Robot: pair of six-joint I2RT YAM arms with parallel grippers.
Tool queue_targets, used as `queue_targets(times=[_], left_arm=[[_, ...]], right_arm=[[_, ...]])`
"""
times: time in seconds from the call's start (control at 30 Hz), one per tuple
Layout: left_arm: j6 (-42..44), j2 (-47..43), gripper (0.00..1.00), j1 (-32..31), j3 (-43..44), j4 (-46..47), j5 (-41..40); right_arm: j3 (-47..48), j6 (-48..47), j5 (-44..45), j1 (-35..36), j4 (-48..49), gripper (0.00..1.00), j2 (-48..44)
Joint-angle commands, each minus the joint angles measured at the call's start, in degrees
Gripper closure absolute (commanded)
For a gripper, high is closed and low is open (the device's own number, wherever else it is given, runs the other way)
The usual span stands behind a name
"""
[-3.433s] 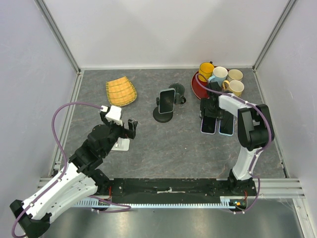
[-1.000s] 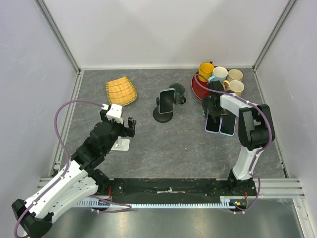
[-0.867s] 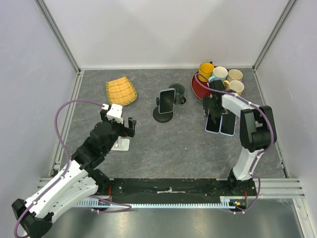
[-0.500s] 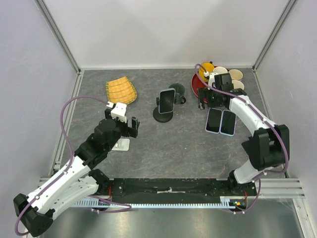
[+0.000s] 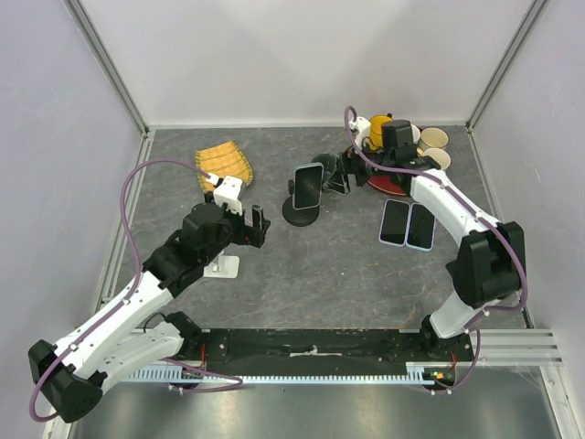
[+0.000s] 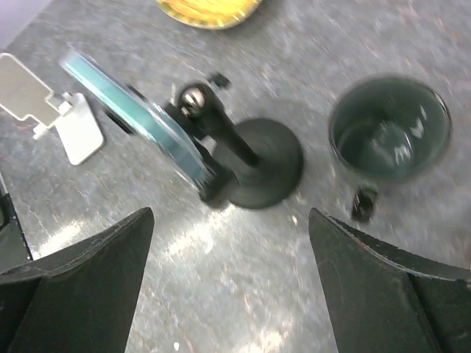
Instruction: Remove the phone from the phone stand
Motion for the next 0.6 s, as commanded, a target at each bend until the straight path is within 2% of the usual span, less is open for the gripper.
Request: queue_targets(times=[0.0,0.1,0.27,0.47,0.57], left_arm=[[-3.67,-0.85,0.04,0.27,3.03,-2.47,0.61],[-4.38,-1.29,0.04,0.27,3.12,-3.7,-0.09],[-5.0,-1.73,0.04,0.27,3.29,-4.76,-1.15],[-5.35,-1.38,0.04,0.27,3.56,-4.93,-1.5],[-5.52,-1.12,0.05,0.27,3.56,-4.93,-1.5]], right_arm=[[7.08,-3.94,-9.81,2.88,2.82,0.07,4.52],[9.72,-4.38,-11.22,3.94,2.38,0.08,7.24],[13.58,-4.65,-13.06,5.08,2.03,0.17,10.49],[15.87,-5.0,-14.74,5.96,0.8,0.34,11.47],[15.09,-5.09,-14.56,6.23,0.27,0.49,10.77]])
